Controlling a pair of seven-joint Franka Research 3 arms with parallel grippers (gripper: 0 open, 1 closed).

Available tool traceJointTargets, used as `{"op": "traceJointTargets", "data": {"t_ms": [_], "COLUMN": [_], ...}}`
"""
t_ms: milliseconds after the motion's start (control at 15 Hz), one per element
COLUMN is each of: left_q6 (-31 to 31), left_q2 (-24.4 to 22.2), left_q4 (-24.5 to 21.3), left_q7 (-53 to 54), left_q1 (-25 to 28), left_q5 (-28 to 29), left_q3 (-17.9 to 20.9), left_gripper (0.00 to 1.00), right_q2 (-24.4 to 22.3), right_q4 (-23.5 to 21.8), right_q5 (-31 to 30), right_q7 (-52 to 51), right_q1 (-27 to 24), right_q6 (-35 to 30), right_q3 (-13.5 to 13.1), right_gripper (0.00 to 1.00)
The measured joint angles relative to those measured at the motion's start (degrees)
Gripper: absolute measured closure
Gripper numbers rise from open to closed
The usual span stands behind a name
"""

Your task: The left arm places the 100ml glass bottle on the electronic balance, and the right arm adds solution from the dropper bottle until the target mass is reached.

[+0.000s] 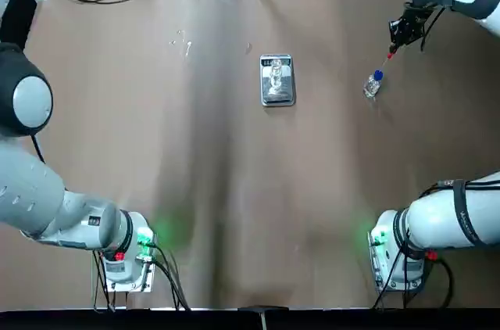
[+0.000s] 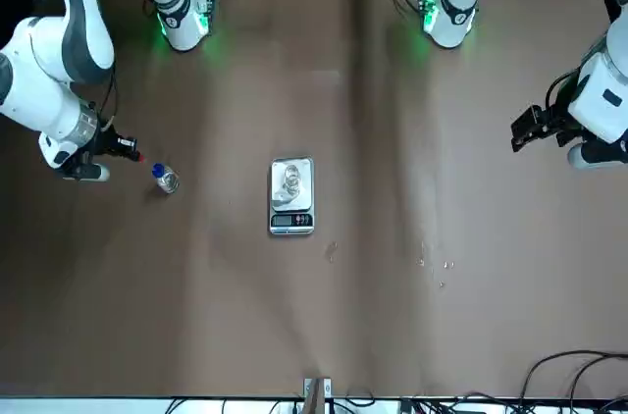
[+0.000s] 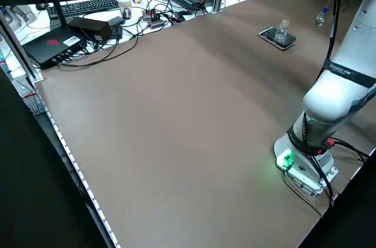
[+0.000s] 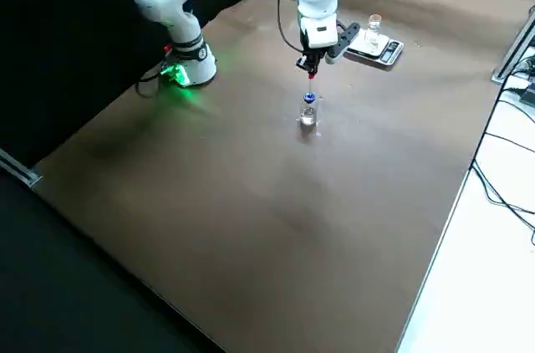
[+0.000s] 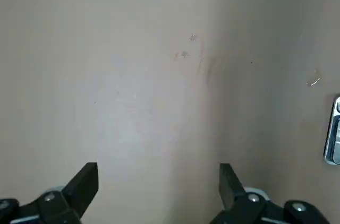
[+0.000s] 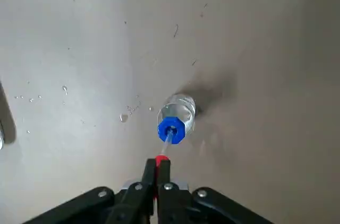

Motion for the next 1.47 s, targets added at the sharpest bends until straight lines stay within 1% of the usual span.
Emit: {"op": "traceJointTargets", "data": {"t_ms": [667, 1467], "left_q6": [0.0, 0.0], "left_q2": [0.0, 0.0], "left_q4": [0.0, 0.0], "left_q7": [0.0, 0.0], "left_q1": [0.0, 0.0], "left_q5": [0.0, 0.0], "left_q3": [0.0, 0.0], "left_gripper": [0.0, 0.0], "right_q2": [0.5, 0.5], "right_q4": [-1.2, -1.4], "right_q5": [0.0, 0.0], "right_q7": [-0.4, -1.6], "right_q1": [0.8, 0.7], "right_q6": [1.8, 2.0], "right_q3": [0.3, 0.0], "right_gripper": [0.96, 0.96]}}
